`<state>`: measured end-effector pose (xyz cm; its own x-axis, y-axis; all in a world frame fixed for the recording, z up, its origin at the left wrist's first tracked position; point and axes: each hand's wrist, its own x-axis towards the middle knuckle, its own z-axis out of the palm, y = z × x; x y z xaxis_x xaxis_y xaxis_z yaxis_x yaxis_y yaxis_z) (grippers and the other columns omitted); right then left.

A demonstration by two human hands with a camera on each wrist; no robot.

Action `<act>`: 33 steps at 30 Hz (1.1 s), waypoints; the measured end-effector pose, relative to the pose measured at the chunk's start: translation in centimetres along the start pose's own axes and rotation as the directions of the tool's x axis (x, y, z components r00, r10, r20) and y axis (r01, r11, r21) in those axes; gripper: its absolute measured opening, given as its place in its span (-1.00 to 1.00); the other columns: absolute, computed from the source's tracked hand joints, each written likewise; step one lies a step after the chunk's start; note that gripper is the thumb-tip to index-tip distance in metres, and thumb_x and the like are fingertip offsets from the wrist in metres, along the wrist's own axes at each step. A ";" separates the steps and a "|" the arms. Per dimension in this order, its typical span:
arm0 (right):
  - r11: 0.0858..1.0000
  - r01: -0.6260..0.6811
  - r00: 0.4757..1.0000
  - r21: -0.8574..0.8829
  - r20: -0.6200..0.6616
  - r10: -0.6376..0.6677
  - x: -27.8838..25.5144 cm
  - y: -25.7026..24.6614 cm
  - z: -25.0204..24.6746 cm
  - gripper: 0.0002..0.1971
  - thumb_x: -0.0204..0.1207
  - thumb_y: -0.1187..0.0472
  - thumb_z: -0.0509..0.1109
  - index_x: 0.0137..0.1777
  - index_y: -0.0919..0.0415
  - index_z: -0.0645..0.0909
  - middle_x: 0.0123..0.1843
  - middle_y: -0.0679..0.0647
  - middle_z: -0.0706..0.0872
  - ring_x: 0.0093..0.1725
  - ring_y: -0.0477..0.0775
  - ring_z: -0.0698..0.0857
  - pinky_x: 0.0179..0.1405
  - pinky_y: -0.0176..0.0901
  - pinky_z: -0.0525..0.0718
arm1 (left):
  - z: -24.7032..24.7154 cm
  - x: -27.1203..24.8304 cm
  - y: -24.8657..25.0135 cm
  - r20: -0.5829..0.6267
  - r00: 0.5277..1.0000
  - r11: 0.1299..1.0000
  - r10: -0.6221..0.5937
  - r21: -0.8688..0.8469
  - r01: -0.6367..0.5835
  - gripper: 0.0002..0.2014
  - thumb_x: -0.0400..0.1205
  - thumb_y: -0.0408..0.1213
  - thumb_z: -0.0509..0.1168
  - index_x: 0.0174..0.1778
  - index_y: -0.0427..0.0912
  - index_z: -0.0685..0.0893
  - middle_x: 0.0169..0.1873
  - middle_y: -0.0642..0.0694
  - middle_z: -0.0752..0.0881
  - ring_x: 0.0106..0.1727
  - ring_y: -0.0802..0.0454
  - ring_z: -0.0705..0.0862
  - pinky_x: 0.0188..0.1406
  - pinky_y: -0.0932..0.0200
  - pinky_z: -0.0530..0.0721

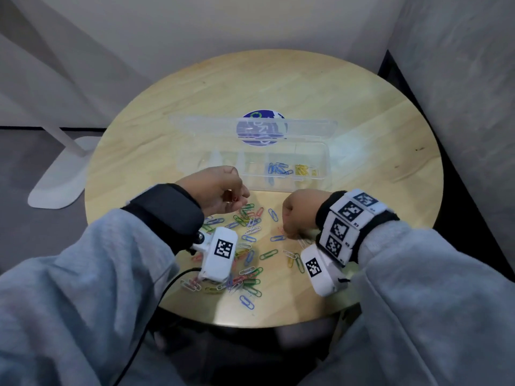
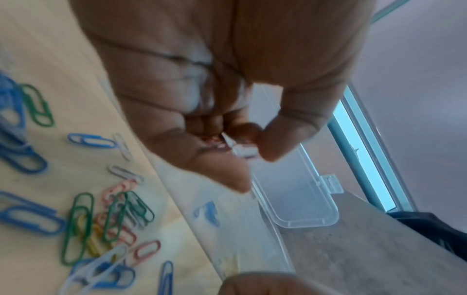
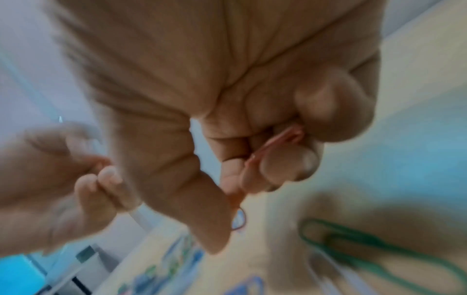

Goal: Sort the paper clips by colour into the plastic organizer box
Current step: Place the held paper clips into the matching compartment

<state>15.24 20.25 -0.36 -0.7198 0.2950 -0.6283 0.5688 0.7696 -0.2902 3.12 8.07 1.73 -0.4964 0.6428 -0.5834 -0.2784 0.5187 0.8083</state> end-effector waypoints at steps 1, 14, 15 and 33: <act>0.997 0.025 1.000 0.079 -0.008 -0.025 -0.4 0.2 -0.6 -0.92 0.38 0.25 0.44 -0.30 0.17 0.61 -0.35 0.03 0.68 -0.41 0.02 0.59 -0.39 -0.28 0.53 | 0.1 -0.1 -0.1 -0.013 1.000 0.999 0.004 -0.033 -0.004 -0.64 0.53 -0.68 -0.03 -0.51 -0.21 0.27 -0.40 -0.21 0.53 -0.60 0.08 0.56 -0.71 0.44 0.51; 0.471 0.184 0.983 0.863 -0.164 -0.082 -4.1 4.8 -5.1 -0.67 0.53 0.57 0.06 -0.26 0.28 0.58 -0.41 0.13 0.44 -0.62 -0.11 0.48 -0.71 -0.40 0.46 | 2.5 1.4 -1.2 -0.122 0.987 0.741 0.101 0.671 0.007 -0.91 0.50 -0.31 0.37 -0.21 -0.06 0.59 -0.46 0.02 0.54 -0.48 0.08 0.48 -0.60 0.33 0.39; 0.453 0.189 0.982 0.871 -0.176 -0.072 -4.0 4.9 -5.1 -0.67 0.52 0.57 0.05 -0.28 0.29 0.57 -0.41 0.14 0.45 -0.62 -0.11 0.49 -0.71 -0.40 0.46 | 2.7 1.5 -1.3 -0.140 0.982 0.639 0.127 0.768 0.027 -0.91 0.49 -0.27 0.38 -0.12 -0.04 0.64 -0.40 0.04 0.56 -0.38 0.05 0.54 -0.47 0.33 0.43; 0.332 0.074 0.996 0.940 -0.088 0.027 -0.9 -1.0 -4.5 -0.70 0.56 0.59 -0.10 -0.12 0.32 0.42 -0.32 0.13 0.38 -0.39 0.07 0.39 -0.36 -0.31 0.41 | 1.8 1.7 -1.1 -0.093 0.993 0.615 0.075 0.788 0.028 -0.89 0.45 -0.28 0.42 -0.38 -0.09 0.65 -0.43 -0.04 0.63 -0.39 0.05 0.54 -0.41 0.30 0.45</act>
<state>13.56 21.78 3.76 -0.7364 0.3640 -0.5703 0.5102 -0.2549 -0.8215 4.07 9.63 -0.27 -0.5902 0.6244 -0.5116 0.4630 0.7810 0.4192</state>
